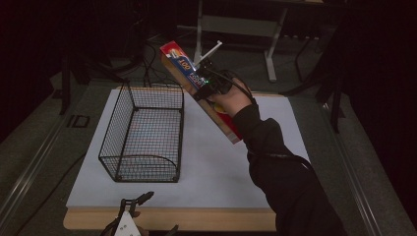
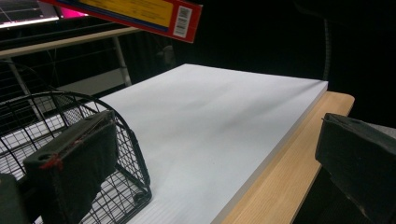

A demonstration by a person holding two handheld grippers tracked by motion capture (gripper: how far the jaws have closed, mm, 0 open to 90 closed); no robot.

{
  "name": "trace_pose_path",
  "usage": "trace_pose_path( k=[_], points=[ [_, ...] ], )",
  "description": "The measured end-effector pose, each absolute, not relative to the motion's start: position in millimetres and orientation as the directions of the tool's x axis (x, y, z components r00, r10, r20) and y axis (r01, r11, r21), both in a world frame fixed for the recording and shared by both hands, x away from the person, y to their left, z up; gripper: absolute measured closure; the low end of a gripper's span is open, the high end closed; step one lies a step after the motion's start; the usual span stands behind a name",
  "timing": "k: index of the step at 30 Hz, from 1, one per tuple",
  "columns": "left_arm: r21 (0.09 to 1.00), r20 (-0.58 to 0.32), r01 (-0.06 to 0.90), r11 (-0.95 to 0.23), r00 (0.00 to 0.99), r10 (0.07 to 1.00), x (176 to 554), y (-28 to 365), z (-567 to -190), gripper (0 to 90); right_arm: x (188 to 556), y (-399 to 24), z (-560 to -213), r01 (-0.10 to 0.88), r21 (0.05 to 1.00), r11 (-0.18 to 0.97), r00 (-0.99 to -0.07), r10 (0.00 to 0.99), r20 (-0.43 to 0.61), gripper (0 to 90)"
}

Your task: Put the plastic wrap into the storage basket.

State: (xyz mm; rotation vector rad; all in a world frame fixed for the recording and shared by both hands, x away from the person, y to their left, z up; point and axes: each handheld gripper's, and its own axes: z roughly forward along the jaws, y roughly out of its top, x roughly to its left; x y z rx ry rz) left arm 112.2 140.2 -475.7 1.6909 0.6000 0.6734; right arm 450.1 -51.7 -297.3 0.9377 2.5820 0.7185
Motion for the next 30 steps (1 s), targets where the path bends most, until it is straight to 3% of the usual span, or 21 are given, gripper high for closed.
trace_pose_path(
  k=[30],
  points=[
    [0.975,0.135,0.029,-0.219,0.704,0.697,110,142,-475,0.1,416,70,-295,0.415,0.661,0.626,-0.797,0.6,-0.068,39.6]
  ],
)
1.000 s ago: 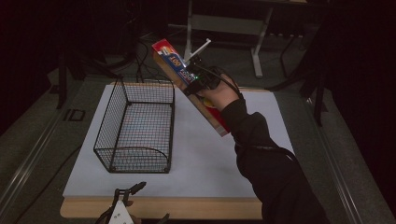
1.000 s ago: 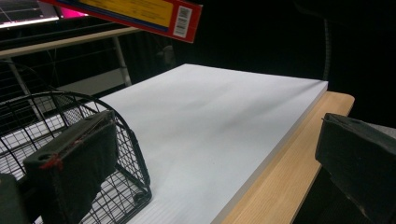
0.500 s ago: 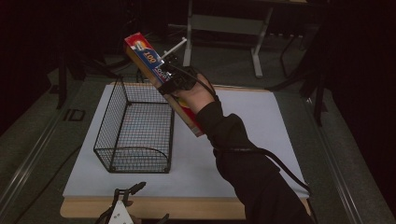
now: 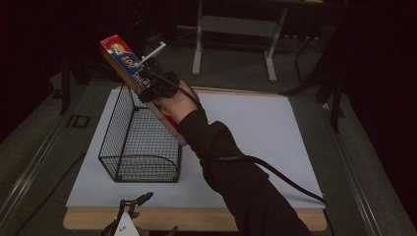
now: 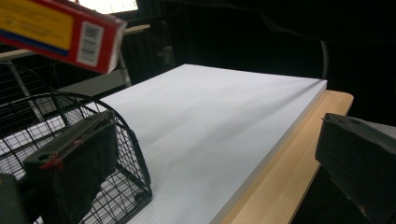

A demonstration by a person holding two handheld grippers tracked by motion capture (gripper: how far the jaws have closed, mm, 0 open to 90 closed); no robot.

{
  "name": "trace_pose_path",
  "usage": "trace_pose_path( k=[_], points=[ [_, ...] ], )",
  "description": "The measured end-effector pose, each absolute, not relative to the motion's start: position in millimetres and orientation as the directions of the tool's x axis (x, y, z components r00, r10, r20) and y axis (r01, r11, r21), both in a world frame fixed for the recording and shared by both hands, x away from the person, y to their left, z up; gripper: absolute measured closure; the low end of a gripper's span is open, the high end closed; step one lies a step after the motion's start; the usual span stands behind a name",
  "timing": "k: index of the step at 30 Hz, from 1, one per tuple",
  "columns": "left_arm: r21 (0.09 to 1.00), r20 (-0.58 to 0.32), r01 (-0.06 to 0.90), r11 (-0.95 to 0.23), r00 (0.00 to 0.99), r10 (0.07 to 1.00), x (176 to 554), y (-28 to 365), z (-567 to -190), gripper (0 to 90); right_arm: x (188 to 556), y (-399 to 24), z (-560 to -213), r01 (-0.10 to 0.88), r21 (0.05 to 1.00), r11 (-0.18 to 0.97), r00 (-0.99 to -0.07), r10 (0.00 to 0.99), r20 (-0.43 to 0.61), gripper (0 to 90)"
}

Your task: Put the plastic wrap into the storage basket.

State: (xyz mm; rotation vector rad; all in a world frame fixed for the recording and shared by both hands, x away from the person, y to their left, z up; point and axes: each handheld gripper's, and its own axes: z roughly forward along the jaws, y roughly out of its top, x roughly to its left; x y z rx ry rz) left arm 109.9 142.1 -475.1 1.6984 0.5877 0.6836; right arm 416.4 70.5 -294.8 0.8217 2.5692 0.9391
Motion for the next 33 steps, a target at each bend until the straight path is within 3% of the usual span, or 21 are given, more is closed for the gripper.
trace_pose_path(
  k=[11,33],
  points=[
    [0.977,0.129,0.03,-0.21,0.702,0.7,109,145,-475,0.1,419,104,-318,0.428,0.703,0.568,-0.798,0.603,-0.001,39.7],
    [0.974,0.137,0.033,-0.226,0.706,0.694,109,145,-476,0.1,420,123,-390,0.48,0.655,0.583,-0.795,0.605,0.045,39.6]
  ],
)
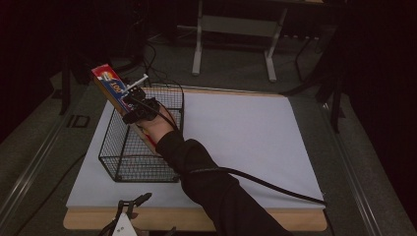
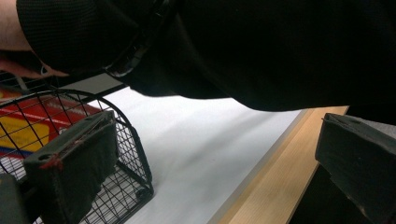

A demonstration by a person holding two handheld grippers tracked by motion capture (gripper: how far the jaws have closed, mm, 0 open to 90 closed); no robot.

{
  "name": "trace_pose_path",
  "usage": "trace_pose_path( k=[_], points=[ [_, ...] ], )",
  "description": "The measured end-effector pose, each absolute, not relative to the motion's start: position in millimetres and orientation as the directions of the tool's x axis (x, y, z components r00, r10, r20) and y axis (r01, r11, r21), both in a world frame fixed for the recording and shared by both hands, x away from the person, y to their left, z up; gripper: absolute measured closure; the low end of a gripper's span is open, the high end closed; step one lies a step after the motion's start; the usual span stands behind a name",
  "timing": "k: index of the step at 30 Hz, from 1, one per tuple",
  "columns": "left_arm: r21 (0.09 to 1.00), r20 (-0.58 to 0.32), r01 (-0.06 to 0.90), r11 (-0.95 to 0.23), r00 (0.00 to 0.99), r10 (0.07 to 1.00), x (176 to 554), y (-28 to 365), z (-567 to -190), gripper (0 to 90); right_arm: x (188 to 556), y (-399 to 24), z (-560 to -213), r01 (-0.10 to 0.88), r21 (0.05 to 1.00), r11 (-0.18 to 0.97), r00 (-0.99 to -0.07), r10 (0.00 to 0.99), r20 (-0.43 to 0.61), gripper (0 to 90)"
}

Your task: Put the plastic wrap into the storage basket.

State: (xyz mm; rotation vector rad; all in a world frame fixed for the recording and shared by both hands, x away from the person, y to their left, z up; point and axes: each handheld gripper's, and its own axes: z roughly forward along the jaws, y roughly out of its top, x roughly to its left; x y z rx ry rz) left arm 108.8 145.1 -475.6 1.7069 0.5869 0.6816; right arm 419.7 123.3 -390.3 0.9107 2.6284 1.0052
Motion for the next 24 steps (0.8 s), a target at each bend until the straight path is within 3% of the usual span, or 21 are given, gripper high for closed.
trace_pose_path(
  k=[5,7,10,24],
  points=[
    [0.973,0.14,0.032,-0.23,0.707,0.693,109,145,-476,0.1,418,123,-398,0.495,0.658,0.568,-0.788,0.612,0.064,39.6],
    [0.973,0.141,0.032,-0.23,0.708,0.692,109,144,-476,0.1,415,121,-403,0.472,0.658,0.587,-0.785,0.619,0.011,39.4],
    [0.972,0.141,0.034,-0.232,0.709,0.691,109,144,-476,0.1,420,115,-406,0.525,0.647,0.553,-0.764,0.642,0.07,39.4],
    [0.971,0.144,0.033,-0.237,0.71,0.689,109,144,-476,0.1,427,108,-421,0.58,0.624,0.523,-0.708,0.703,0.069,37.9]
  ],
)
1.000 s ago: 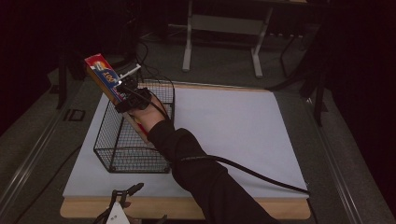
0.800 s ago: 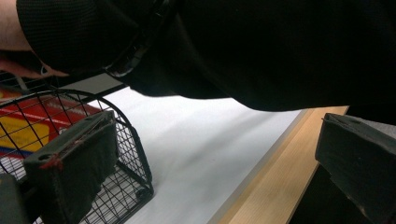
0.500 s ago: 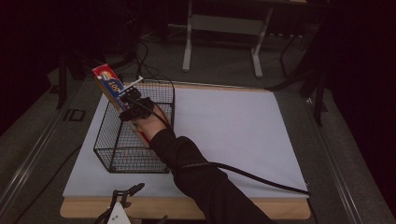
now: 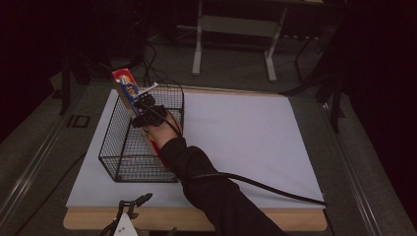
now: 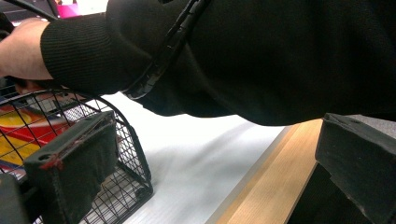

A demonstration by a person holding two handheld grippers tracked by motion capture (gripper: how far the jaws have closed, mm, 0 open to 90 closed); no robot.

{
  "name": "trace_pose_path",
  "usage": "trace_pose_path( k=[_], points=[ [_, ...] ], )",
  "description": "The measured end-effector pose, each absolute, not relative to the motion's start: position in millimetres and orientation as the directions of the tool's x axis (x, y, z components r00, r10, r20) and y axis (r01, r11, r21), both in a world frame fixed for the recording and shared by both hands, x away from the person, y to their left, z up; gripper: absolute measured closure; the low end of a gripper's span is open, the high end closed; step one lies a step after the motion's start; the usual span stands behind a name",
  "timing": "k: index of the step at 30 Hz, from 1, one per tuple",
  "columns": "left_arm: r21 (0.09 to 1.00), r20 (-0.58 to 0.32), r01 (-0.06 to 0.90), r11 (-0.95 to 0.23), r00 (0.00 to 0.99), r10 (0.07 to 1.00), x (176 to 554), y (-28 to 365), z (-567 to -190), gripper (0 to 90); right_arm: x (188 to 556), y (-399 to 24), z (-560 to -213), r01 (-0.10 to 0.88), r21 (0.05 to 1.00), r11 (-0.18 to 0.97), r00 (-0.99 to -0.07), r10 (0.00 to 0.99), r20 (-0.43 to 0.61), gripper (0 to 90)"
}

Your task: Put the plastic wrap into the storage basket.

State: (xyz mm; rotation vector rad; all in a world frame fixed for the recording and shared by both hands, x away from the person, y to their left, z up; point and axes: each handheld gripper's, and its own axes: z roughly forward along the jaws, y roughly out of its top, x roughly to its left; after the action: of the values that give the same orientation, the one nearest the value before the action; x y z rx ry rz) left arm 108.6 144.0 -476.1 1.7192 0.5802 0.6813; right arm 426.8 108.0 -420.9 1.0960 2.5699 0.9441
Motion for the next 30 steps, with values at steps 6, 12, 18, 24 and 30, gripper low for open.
trace_pose_path(
  k=[6,12,18,24,30],
  points=[
    [0.97,0.146,0.035,-0.243,0.711,0.687,110,143,-476,0.1,429,103,-434,0.574,0.606,0.551,-0.697,0.717,0.009,35.6],
    [0.969,0.146,0.038,-0.245,0.713,0.686,110,143,-477,0.1,432,100,-436,0.577,0.605,0.549,-0.697,0.717,0.014,34.8],
    [0.968,0.149,0.037,-0.249,0.713,0.685,110,143,-477,0.1,435,101,-440,0.582,0.586,0.564,-0.706,0.708,0.02,33.0],
    [0.967,0.15,0.039,-0.252,0.714,0.684,110,143,-477,0.1,435,101,-440,0.572,0.588,0.572,-0.712,0.702,0.011,32.2],
    [0.967,0.15,0.039,-0.252,0.714,0.684,110,143,-477,0.1,437,98,-436,0.57,0.597,0.565,-0.718,0.695,0.028,29.1]
  ],
)
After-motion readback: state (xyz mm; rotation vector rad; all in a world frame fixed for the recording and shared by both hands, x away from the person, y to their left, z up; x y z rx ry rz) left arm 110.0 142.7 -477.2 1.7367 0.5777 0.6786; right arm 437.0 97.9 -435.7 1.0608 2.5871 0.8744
